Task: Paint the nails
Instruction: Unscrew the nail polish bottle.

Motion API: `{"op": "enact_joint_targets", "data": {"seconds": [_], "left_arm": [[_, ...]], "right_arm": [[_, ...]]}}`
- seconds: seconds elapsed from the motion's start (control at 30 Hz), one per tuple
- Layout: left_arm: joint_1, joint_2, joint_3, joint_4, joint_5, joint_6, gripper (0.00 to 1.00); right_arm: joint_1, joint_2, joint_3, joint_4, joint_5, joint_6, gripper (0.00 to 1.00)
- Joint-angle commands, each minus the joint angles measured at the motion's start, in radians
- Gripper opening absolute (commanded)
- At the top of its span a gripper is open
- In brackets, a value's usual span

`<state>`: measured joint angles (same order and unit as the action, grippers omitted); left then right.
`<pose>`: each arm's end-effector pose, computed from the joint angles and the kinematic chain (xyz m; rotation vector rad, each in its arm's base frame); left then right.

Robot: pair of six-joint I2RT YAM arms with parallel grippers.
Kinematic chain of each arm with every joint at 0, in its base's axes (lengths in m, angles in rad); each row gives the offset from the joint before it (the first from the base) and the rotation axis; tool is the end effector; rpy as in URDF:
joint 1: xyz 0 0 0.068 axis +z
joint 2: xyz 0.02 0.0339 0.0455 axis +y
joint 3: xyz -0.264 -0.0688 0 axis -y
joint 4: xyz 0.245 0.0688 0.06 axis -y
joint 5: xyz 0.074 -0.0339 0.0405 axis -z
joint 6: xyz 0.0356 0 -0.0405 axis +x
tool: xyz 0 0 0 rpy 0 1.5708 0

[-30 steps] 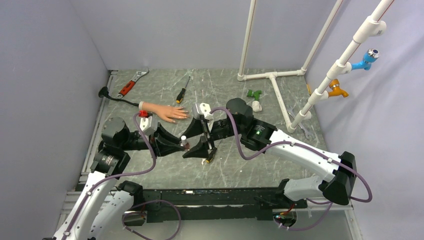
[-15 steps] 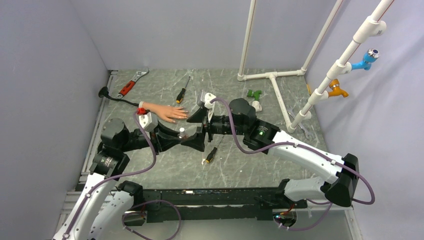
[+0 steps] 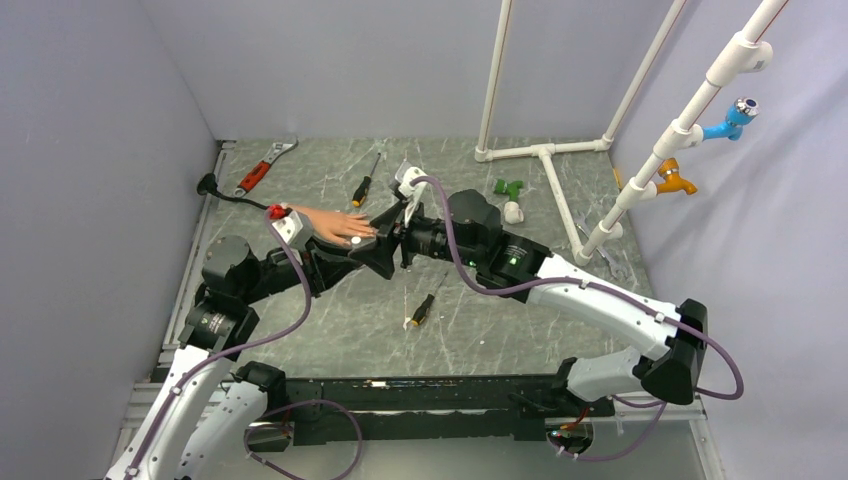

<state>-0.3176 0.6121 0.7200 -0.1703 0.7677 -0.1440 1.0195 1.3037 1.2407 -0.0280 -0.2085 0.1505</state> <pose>0.1257 -0.0674 0.3450 0.7416 1.5373 -0.9704 0.1545 0.2654 0.4027 -0.8952 1.5288 1.0429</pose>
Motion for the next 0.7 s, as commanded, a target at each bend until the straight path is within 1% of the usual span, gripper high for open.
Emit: {"op": "enact_joint_targets", "data": {"seconds": [0.0,0.1,0.2,0.27,0.6,0.67], "left_arm": [[0.000,-0.005,0.035,0.018,-0.059,-0.025,0.00],[0.000,-0.005,0.036,0.015,-0.076,-0.030,0.00],[0.000,-0.007,0.036,0.014,-0.080,-0.030,0.00],[0.000,-0.006,0.035,0.014,-0.080,-0.030,0.00],[0.000,-0.005,0.036,0.012,-0.084,-0.030,0.00],[0.000,-0.004,0.038,0.009,-0.086,-0.029,0.00]], "right_arm": [[0.028,0.023,0.071,-0.005,0.090,0.011,0.70],[0.035,0.046,0.099,-0.020,0.139,0.035,0.61],[0.041,0.063,0.111,-0.024,0.173,0.051,0.57],[0.044,0.073,0.118,-0.024,0.185,0.057,0.53],[0.062,0.114,0.157,-0.049,0.195,0.058,0.45],[0.069,0.120,0.159,-0.053,0.192,0.056,0.39]]}}
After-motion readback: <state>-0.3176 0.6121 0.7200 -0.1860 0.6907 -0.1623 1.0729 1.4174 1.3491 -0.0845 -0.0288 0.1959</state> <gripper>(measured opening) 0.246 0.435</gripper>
